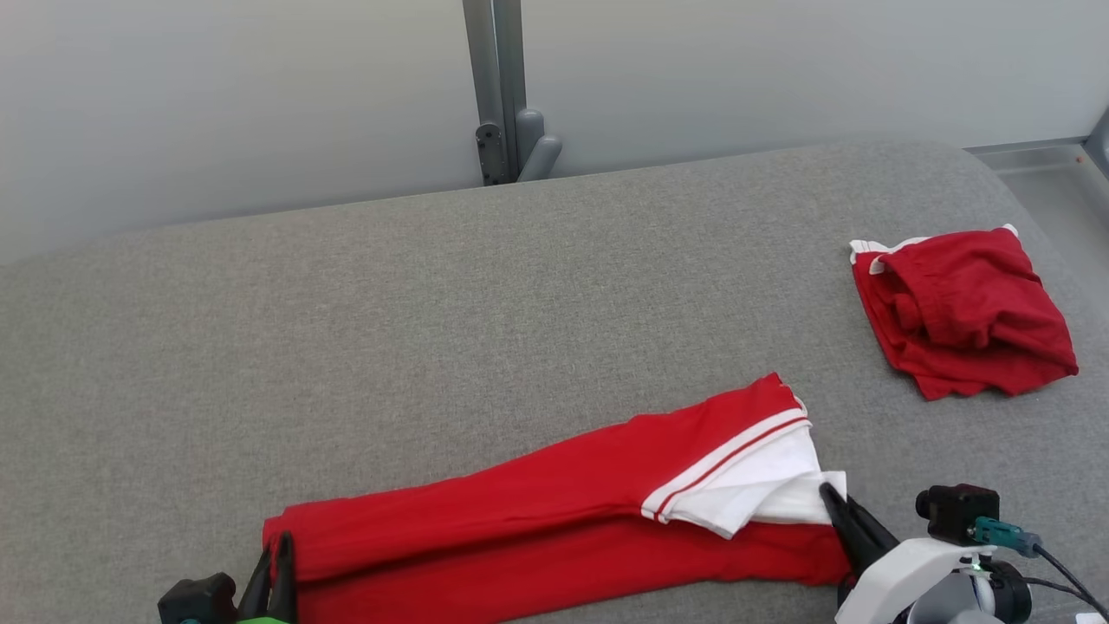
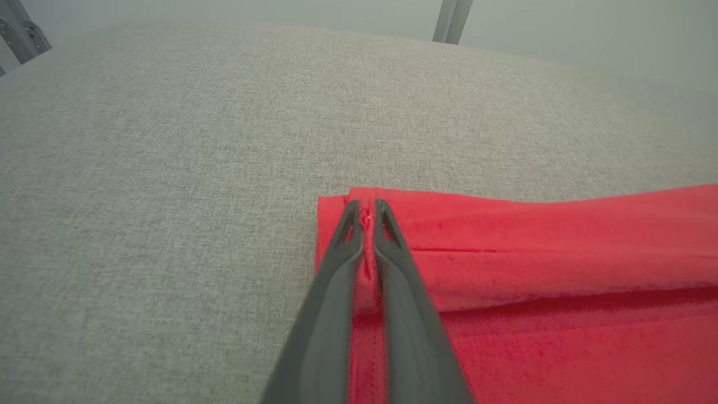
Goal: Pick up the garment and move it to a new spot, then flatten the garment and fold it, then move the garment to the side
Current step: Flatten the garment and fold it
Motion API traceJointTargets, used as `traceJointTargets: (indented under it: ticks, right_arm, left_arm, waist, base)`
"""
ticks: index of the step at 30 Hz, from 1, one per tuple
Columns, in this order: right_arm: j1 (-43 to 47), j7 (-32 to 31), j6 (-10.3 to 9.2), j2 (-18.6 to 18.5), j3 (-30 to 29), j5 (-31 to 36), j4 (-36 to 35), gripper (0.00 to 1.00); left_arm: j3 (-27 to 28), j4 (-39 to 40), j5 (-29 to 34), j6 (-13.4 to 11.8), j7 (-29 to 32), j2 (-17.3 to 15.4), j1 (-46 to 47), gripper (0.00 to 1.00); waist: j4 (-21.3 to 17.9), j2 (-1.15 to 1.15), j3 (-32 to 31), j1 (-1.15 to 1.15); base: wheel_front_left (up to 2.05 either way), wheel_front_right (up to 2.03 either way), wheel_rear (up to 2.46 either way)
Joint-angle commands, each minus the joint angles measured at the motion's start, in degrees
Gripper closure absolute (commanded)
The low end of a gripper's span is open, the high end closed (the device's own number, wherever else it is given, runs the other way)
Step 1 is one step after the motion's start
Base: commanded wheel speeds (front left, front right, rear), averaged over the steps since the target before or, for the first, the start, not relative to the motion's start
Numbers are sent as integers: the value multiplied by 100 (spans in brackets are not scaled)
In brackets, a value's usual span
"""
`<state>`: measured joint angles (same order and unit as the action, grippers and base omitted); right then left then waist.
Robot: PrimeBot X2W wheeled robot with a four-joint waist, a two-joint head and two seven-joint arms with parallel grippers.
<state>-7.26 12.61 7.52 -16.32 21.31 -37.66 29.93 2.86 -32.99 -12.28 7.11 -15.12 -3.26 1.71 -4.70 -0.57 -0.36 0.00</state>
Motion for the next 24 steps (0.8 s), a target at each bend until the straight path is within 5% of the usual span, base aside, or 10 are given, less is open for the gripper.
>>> traceJointTargets:
  ticks: [1,2,3,13,24]
  right_arm:
    - [101,-72,-7,11,-35,75,56,100]
    - [117,-62,-7,18,-91,91,89,20]
    - [118,-31,-7,36,-172,109,113,0]
    - [79,223,-6,171,-832,645,-240,0]
    - [-81,91,-6,474,-1205,1202,211,0]
  left_arm:
    - [33,59,68,-24,0,-17,-96,42]
    - [50,99,76,-55,0,-9,-112,0]
    - [77,174,94,-99,0,-3,-130,0]
    - [307,1150,434,-563,-1,26,-594,0]
    - [55,1307,459,-662,-1,25,-690,0]
  waist:
    - [4,57,4,0]
    - [10,57,9,0]
    - [19,57,13,0]
    - [110,57,30,0]
    - [518,57,38,0]
  base:
    - [0,0,0]
    - [0,0,0]
    - [0,0,0]
    - [0,0,0]
    - [0,0,0]
